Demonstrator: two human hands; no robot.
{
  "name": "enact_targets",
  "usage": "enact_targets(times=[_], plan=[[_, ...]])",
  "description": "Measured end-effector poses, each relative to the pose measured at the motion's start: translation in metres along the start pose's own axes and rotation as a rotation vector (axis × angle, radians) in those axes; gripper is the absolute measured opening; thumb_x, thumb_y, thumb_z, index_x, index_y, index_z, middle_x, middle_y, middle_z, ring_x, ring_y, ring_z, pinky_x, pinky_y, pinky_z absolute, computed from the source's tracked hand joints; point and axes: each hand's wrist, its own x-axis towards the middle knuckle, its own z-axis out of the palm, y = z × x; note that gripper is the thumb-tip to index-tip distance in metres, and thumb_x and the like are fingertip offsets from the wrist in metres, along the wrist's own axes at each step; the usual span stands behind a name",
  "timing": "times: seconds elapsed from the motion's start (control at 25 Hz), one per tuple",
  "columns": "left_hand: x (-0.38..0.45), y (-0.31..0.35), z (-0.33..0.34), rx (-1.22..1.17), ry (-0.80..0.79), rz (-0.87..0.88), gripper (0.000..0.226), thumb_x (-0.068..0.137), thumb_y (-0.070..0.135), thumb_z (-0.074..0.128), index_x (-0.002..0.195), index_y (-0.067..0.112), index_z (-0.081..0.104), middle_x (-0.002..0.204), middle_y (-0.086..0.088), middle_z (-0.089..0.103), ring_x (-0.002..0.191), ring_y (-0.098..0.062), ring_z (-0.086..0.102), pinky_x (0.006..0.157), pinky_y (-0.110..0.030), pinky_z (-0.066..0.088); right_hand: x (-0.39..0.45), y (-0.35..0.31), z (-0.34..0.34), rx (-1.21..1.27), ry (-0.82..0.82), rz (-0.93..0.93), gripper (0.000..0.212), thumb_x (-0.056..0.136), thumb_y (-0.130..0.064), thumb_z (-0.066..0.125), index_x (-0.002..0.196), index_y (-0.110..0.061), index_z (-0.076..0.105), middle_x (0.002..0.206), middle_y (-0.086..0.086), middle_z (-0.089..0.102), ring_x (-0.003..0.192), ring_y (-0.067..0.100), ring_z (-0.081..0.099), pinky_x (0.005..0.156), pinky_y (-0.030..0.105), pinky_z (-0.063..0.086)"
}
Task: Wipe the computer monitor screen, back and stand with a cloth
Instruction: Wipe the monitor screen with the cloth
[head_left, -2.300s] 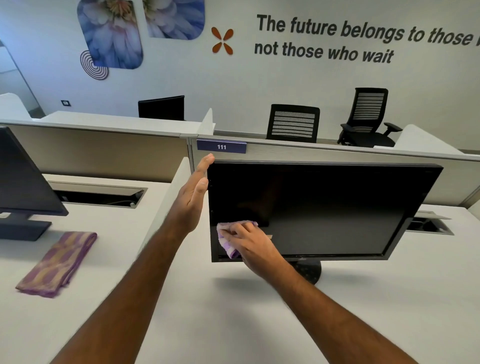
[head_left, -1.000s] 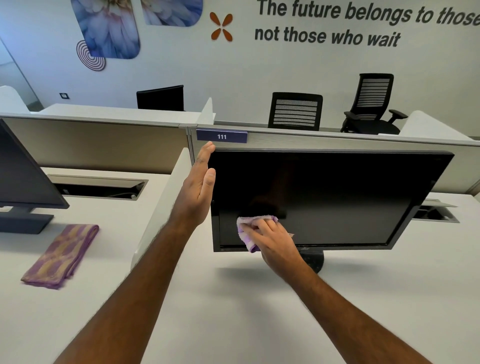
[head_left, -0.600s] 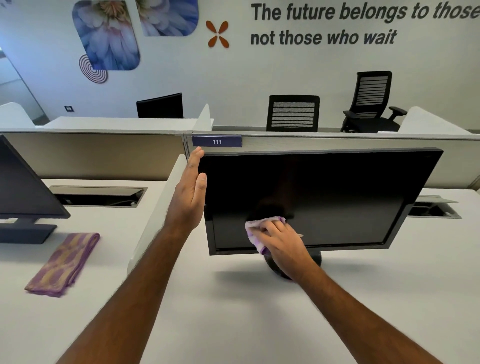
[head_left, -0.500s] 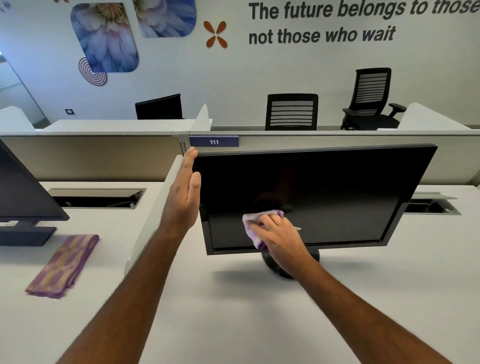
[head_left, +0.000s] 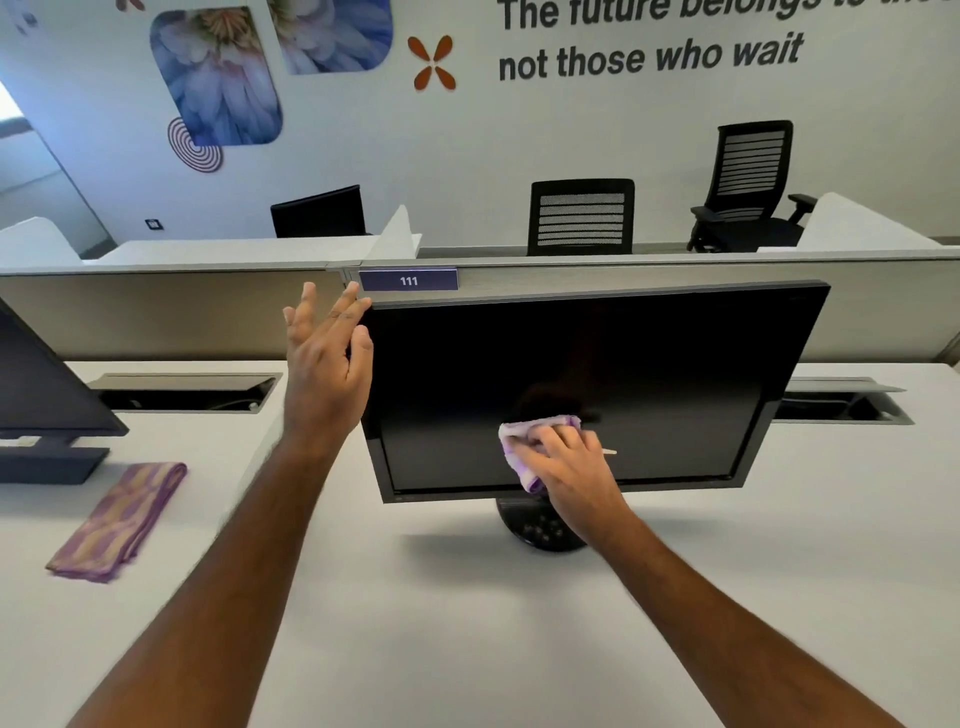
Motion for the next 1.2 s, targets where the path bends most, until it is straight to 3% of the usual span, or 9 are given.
enact_targets(times=[0.16, 0.32, 0.44, 0.6, 0.72, 0.92, 1.08, 1.2], plan=[[0.006, 0.033, 0.016, 0.058, -0.082, 0.051, 0.051, 0.106, 0.029, 0.033, 0.148, 0.017, 0.058, 0.155, 0.002, 0.054, 0.157, -0.02, 0.028, 0.132, -0.044, -0.002, -0.015, 0.014, 0.016, -0.035, -0.075, -0.107, 0.09, 0.069, -0.015, 0.084, 0.149, -0.031, 0.046, 0.128, 0.001, 0.054, 0.114, 0.027, 0.052, 0.095, 0.045, 0.05], [0.007, 0.057, 0.026, 0.079, -0.121, 0.065, 0.053, 0.105, 0.032, 0.031, 0.149, 0.016, 0.057, 0.154, -0.001, 0.055, 0.154, -0.02, 0.035, 0.131, -0.039, -0.001, -0.038, 0.049, 0.011, 0.005, -0.033, -0.008, 0.086, 0.065, -0.014, 0.088, 0.142, -0.034, 0.055, 0.121, -0.001, 0.057, 0.109, 0.024, 0.053, 0.088, 0.042, 0.05], [0.008, 0.072, 0.035, 0.065, -0.133, 0.027, 0.054, 0.106, 0.034, 0.031, 0.151, 0.014, 0.055, 0.155, -0.003, 0.054, 0.154, -0.018, 0.035, 0.131, -0.037, 0.003, -0.03, 0.06, 0.0, 0.051, 0.064, 0.07, 0.075, 0.07, -0.012, 0.086, 0.136, -0.034, 0.059, 0.12, -0.001, 0.057, 0.108, 0.024, 0.052, 0.086, 0.041, 0.047], [0.009, 0.1, 0.048, 0.065, -0.158, 0.029, 0.056, 0.106, 0.035, 0.03, 0.151, 0.011, 0.054, 0.156, -0.005, 0.053, 0.154, -0.018, 0.035, 0.132, -0.04, 0.006, -0.037, 0.065, 0.009, 0.058, 0.014, -0.027, 0.083, 0.072, -0.012, 0.084, 0.145, -0.034, 0.049, 0.122, -0.001, 0.057, 0.11, 0.024, 0.054, 0.091, 0.042, 0.05], [0.009, 0.111, 0.052, 0.079, -0.172, 0.039, 0.057, 0.106, 0.037, 0.03, 0.152, 0.011, 0.052, 0.157, -0.005, 0.051, 0.155, -0.017, 0.033, 0.132, -0.041, 0.008, -0.057, 0.088, 0.014, 0.067, 0.029, -0.022, 0.084, 0.068, -0.008, 0.086, 0.141, -0.032, 0.052, 0.119, 0.0, 0.06, 0.107, 0.025, 0.057, 0.088, 0.042, 0.052], [0.008, 0.122, 0.06, 0.071, -0.161, 0.006, 0.053, 0.109, 0.034, 0.031, 0.152, 0.013, 0.052, 0.157, -0.004, 0.051, 0.154, -0.016, 0.034, 0.132, -0.041, 0.012, -0.057, 0.116, 0.004, 0.118, 0.194, 0.096, 0.057, 0.074, -0.003, 0.081, 0.124, -0.026, 0.066, 0.111, 0.002, 0.06, 0.099, 0.026, 0.057, 0.082, 0.04, 0.05], [0.009, 0.147, 0.076, 0.082, -0.206, 0.055, 0.056, 0.107, 0.036, 0.03, 0.152, 0.01, 0.051, 0.157, -0.006, 0.051, 0.153, -0.017, 0.035, 0.132, -0.04, 0.014, -0.062, 0.117, 0.011, 0.088, 0.118, -0.004, 0.062, 0.07, -0.01, 0.087, 0.127, -0.023, 0.066, 0.116, 0.003, 0.064, 0.104, 0.029, 0.061, 0.088, 0.043, 0.054], [0.009, 0.161, 0.087, 0.11, -0.234, 0.094, 0.058, 0.107, 0.04, 0.029, 0.154, 0.011, 0.049, 0.158, -0.005, 0.05, 0.153, -0.016, 0.035, 0.132, -0.04, 0.015, -0.08, 0.137, 0.014, 0.074, 0.135, 0.037, 0.061, 0.064, -0.008, 0.09, 0.12, -0.024, 0.07, 0.11, 0.003, 0.067, 0.098, 0.029, 0.063, 0.081, 0.042, 0.055]])
